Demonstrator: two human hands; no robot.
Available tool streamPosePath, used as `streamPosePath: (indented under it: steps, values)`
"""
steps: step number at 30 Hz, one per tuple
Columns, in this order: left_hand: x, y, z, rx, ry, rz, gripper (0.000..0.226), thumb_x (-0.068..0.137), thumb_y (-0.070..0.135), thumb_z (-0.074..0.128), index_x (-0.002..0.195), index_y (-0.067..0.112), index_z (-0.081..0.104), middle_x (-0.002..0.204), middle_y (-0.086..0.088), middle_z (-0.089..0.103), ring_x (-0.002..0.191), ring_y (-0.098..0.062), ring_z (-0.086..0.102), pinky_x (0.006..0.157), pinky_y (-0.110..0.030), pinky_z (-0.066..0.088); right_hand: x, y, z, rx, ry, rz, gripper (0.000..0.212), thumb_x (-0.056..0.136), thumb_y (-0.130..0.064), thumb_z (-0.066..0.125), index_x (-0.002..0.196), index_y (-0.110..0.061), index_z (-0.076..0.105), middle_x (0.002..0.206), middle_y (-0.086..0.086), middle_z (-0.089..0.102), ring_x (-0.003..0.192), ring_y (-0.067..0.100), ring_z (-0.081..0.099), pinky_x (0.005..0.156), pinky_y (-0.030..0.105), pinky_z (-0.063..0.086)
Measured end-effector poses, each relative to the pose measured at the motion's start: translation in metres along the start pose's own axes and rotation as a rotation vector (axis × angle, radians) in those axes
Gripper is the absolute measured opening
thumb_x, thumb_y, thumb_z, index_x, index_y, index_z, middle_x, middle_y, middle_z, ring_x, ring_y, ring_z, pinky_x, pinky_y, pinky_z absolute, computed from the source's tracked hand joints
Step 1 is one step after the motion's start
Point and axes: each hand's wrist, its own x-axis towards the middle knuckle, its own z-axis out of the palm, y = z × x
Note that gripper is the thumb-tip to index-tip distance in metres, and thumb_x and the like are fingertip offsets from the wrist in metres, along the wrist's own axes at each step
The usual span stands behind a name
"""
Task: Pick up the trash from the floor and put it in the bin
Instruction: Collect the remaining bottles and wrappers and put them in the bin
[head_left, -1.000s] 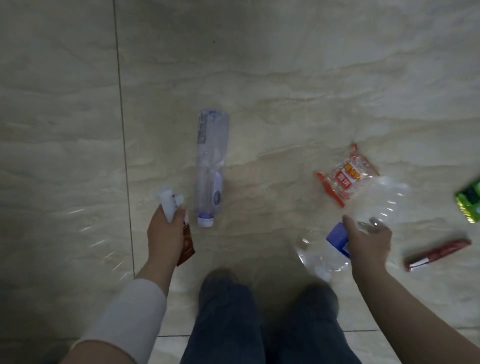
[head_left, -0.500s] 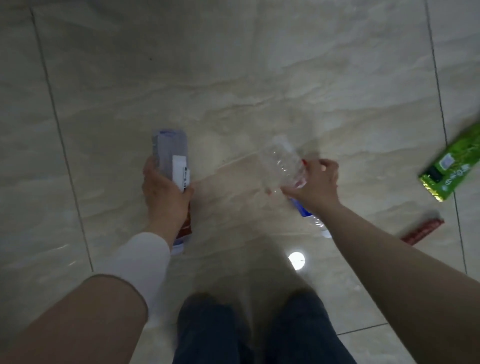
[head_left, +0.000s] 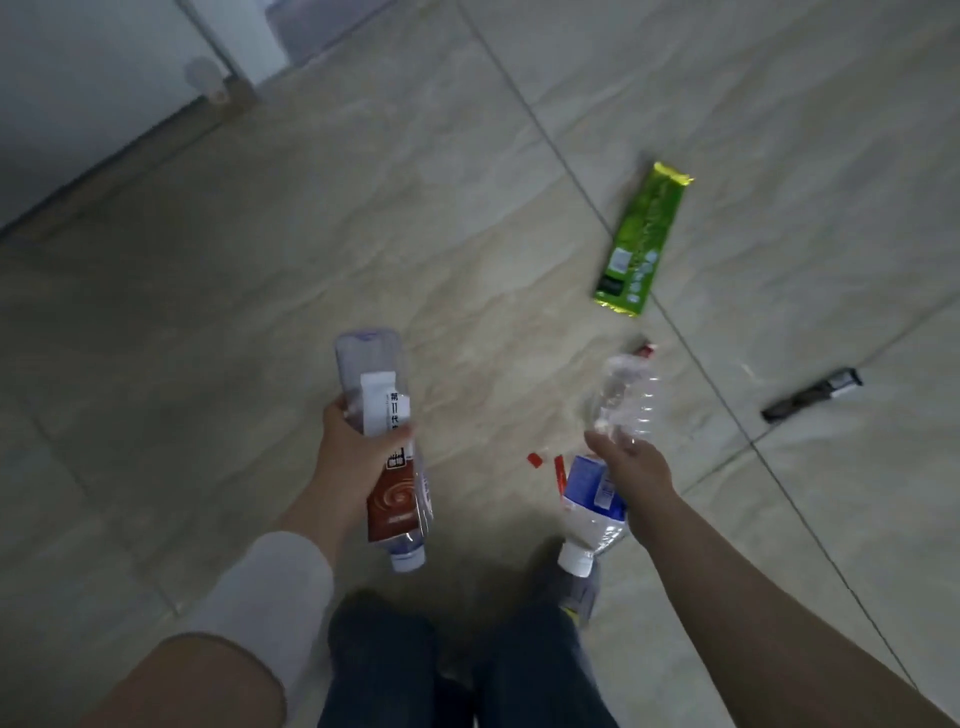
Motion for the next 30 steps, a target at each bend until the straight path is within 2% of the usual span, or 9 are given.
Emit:
streamPosePath:
  steps: [3, 8, 11, 13, 15, 20, 24, 27, 30]
  values:
    - [-0.021, 0.043, 0.042, 0.044, -0.054, 0.052, 0.068, 0.070, 0.003, 0.075, 0.125, 0.008, 0.035, 0.113, -0.014, 0.057, 0.086, -0.027, 0.065, 0.070, -0.040, 0.056, -0.010, -0.007, -0.047, 0.054, -0.006, 0.016, 0.055, 0.077, -0.029, 0.072, 0.123, -0.004, 0.055, 0.112, 0.014, 0.063, 0.101, 0.034, 0.062, 0.093, 0.049, 0.051]
    - [-0.008, 0.100, 0.108, 0.089, -0.132, 0.065, 0.078, 0.068, 0.010, 0.078, 0.130, 0.013, 0.030, 0.124, -0.016, 0.054, 0.103, -0.035, 0.062, 0.094, -0.054, 0.049, 0.019, -0.034, -0.074, 0.168, -0.015, -0.010, 0.017, 0.076, -0.023, 0.073, 0.078, -0.015, 0.058, 0.081, 0.004, 0.063, 0.080, 0.029, 0.064, 0.080, 0.042, 0.052]
    - [0.027, 0.121, 0.150, 0.156, -0.148, 0.126, 0.079, 0.069, 0.010, 0.078, 0.132, 0.012, 0.029, 0.125, -0.013, 0.054, 0.103, -0.032, 0.061, 0.091, -0.048, 0.050, 0.061, -0.047, -0.058, 0.188, -0.068, -0.003, 0.027, 0.075, -0.023, 0.072, 0.095, -0.007, 0.066, 0.097, 0.015, 0.067, 0.086, 0.029, 0.063, 0.079, 0.038, 0.052]
    - [0.056, 0.131, 0.179, 0.207, -0.160, 0.180, 0.077, 0.071, 0.007, 0.076, 0.132, 0.010, 0.029, 0.123, -0.012, 0.054, 0.101, -0.031, 0.062, 0.085, -0.045, 0.053, 0.094, -0.050, -0.036, 0.107, -0.048, 0.030, 0.052, 0.073, -0.030, 0.071, 0.116, -0.004, 0.057, 0.123, 0.017, 0.052, 0.112, 0.031, 0.052, 0.089, 0.035, 0.047]
    - [0.083, 0.137, 0.199, 0.256, -0.189, 0.221, 0.076, 0.072, 0.006, 0.075, 0.132, 0.009, 0.027, 0.117, -0.008, 0.055, 0.097, -0.028, 0.063, 0.078, -0.041, 0.054, 0.122, -0.048, -0.011, 0.050, 0.056, 0.095, 0.065, 0.071, -0.032, 0.071, 0.124, -0.007, 0.045, 0.129, 0.013, 0.033, 0.121, 0.029, 0.035, 0.091, 0.031, 0.040]
    - [0.118, 0.134, 0.231, 0.433, -0.259, 0.280, 0.066, 0.073, 0.012, 0.076, 0.118, 0.020, 0.028, 0.094, 0.009, 0.056, 0.077, -0.007, 0.063, 0.061, -0.026, 0.050, 0.153, -0.031, 0.024, -0.062, 0.316, 0.094, 0.052, 0.078, -0.033, 0.062, 0.121, -0.011, 0.043, 0.133, 0.012, 0.038, 0.124, 0.033, 0.035, 0.099, 0.043, 0.033]
    - [0.098, 0.139, 0.242, 0.523, -0.257, 0.232, 0.061, 0.073, 0.011, 0.075, 0.122, 0.006, 0.040, 0.101, -0.005, 0.061, 0.083, -0.020, 0.065, 0.073, -0.037, 0.054, 0.146, -0.016, -0.027, 0.054, 0.259, 0.133, 0.058, 0.071, -0.044, 0.068, 0.112, -0.009, 0.047, 0.117, 0.013, 0.055, 0.114, 0.031, 0.050, 0.094, 0.043, 0.040]
    - [0.071, 0.156, 0.259, 0.615, -0.341, 0.229, 0.041, 0.074, 0.006, 0.072, 0.112, 0.000, 0.058, 0.094, -0.017, 0.067, 0.075, -0.028, 0.065, 0.073, -0.040, 0.055, 0.137, -0.005, -0.100, 0.174, 0.185, 0.111, 0.058, 0.069, -0.028, 0.079, 0.114, -0.003, 0.053, 0.101, 0.011, 0.053, 0.090, 0.020, 0.052, 0.078, 0.038, 0.045]
    - [0.056, 0.170, 0.283, 0.678, -0.350, 0.232, 0.036, 0.073, 0.007, 0.073, 0.108, 0.003, 0.063, 0.097, -0.020, 0.070, 0.080, -0.032, 0.067, 0.080, -0.044, 0.055, 0.138, 0.003, -0.166, 0.281, 0.263, 0.170, 0.064, 0.073, -0.027, 0.077, 0.125, -0.003, 0.047, 0.109, 0.010, 0.053, 0.094, 0.017, 0.049, 0.078, 0.031, 0.039]
